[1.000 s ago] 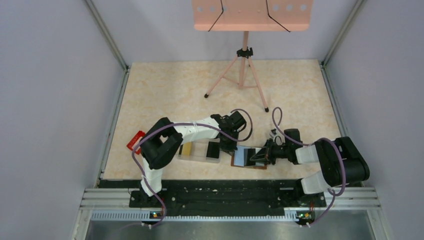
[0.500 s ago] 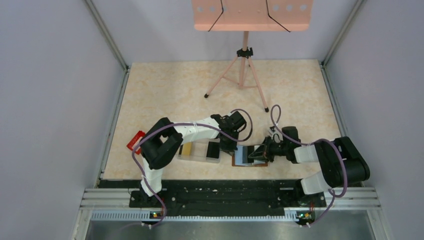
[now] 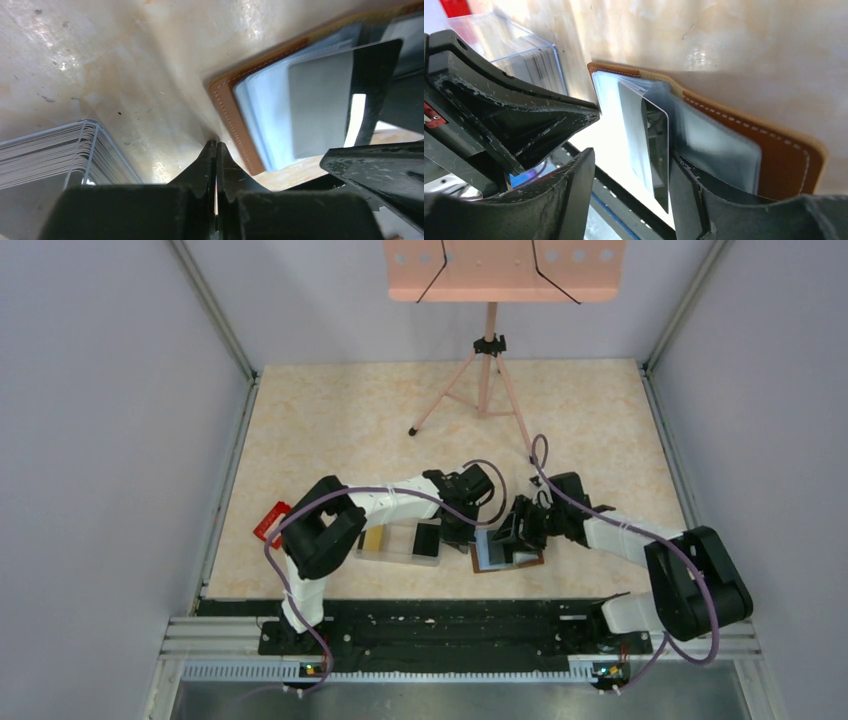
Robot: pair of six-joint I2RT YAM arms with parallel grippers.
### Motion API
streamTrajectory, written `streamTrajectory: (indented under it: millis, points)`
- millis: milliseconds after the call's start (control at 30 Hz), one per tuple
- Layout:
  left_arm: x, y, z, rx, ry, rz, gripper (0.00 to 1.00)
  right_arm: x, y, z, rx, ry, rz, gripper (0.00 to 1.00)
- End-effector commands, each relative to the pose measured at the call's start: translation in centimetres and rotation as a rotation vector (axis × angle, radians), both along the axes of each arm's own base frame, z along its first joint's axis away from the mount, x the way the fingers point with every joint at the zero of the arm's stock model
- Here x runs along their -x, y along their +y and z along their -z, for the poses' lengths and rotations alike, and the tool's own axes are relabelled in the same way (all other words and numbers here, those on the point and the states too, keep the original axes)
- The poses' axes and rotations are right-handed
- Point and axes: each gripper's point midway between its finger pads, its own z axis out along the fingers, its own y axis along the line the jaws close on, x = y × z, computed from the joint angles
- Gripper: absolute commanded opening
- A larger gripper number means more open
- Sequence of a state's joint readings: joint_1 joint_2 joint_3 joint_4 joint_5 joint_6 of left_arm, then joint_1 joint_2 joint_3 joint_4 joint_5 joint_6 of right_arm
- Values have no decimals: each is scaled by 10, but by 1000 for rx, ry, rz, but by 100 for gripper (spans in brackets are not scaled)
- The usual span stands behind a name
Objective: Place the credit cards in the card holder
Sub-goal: Insert the credit card into the card holder.
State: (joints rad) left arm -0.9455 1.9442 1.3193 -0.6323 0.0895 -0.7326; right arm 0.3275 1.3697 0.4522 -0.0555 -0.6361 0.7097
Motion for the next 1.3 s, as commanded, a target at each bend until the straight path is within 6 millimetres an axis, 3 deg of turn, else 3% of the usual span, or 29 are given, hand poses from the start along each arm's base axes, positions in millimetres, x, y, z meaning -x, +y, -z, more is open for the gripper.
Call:
streamTrajectory:
  millis: [0,100,300,567,800,1267]
  points:
    - [0,-6,-10,21,-15,7,0,0,-24,4,190,-23,8,59]
    - [-1,-7,-10,18,-16,7,0,0,-26,2,217,-32,1,67]
    - [-3,-12,-10,24,-14,12,0,4,-25,2,263,-32,-49,72]
    - [-7,-20,-21,86,-32,4,0,3,-18,-23,215,-102,-66,81]
    - [-9,-29,-33,202,-17,-20,0,6,-16,-31,197,-120,-80,82]
    - [-7,-30,-33,251,2,-41,26,3,-20,-47,219,-180,-115,83]
